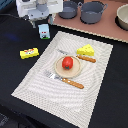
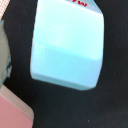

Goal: Interact with the objects in diverse but meaningful ways.

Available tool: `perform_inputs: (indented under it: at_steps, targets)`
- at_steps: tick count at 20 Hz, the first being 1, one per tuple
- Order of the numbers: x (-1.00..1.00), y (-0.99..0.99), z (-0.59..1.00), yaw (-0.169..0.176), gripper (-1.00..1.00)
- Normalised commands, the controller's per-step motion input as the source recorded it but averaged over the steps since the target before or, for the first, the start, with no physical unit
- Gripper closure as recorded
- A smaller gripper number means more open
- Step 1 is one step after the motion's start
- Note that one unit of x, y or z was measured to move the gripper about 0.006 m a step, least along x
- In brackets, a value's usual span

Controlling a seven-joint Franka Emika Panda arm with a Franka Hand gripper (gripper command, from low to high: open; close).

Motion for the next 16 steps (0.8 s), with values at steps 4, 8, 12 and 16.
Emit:
perform_inputs:
  at_steps: [4,8,12,16]
  targets:
    - [-0.13,0.04,-0.35,-0.011,-1.0]
    - [-0.16,0.01,-0.32,-0.009,-1.0]
    - [-0.16,0.01,-0.32,-0.005,1.0]
    - [-0.18,0.01,-0.35,-0.001,1.0]
